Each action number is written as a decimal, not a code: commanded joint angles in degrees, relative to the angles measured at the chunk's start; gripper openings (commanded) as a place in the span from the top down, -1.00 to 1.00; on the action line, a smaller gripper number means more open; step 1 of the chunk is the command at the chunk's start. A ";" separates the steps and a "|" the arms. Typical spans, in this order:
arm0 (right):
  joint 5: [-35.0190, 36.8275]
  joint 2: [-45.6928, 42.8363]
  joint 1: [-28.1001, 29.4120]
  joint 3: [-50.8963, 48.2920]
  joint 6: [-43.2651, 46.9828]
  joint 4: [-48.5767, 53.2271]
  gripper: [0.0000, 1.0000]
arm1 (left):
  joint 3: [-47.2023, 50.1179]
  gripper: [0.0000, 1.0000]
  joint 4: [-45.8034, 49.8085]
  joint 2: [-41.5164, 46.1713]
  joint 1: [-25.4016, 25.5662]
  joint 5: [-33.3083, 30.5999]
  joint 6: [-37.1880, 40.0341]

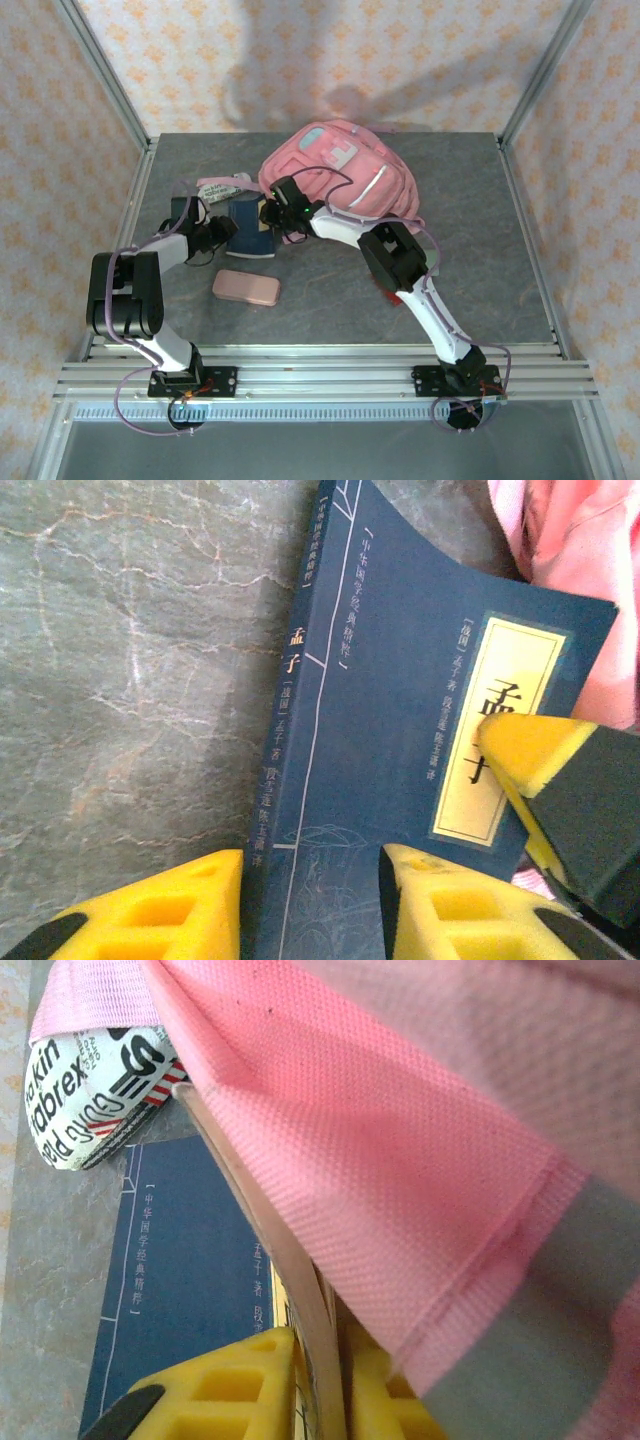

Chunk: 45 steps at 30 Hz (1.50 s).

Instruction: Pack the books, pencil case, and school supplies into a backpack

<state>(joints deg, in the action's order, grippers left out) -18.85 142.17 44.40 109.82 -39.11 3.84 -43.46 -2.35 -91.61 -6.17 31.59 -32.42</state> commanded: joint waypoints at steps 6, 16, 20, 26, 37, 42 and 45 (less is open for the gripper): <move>-1.77 4.88 1.91 -3.82 -1.49 8.63 0.63 | 3.04 0.39 -16.10 1.67 2.57 15.27 -7.59; -1.75 4.26 1.89 -4.48 -1.50 8.37 0.64 | 2.49 0.67 -11.24 0.58 2.57 13.67 -4.89; -3.04 2.74 1.56 -5.01 -1.10 8.04 0.57 | 0.66 1.00 -4.50 2.31 2.57 10.59 -1.71; -4.95 -7.45 0.22 -13.24 0.87 1.75 0.25 | -0.24 1.00 0.05 12.55 2.57 6.20 -1.50; -9.63 -33.11 -3.19 -35.41 -0.34 -13.24 0.00 | 2.44 1.00 -8.24 29.30 3.28 1.67 -12.78; -14.37 -44.54 -5.44 -49.61 -6.76 -29.40 -0.43 | 7.21 1.00 -22.80 34.07 8.72 -5.06 -21.73; -17.40 -48.85 -5.67 -57.00 -12.90 -43.26 -0.48 | 7.73 1.00 -28.34 34.49 14.08 -11.38 -24.73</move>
<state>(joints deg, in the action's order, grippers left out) -32.12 96.38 38.76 58.54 -45.19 -22.52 -35.90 -18.04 -58.50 4.56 26.96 -51.31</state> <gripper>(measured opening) 0.735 0.123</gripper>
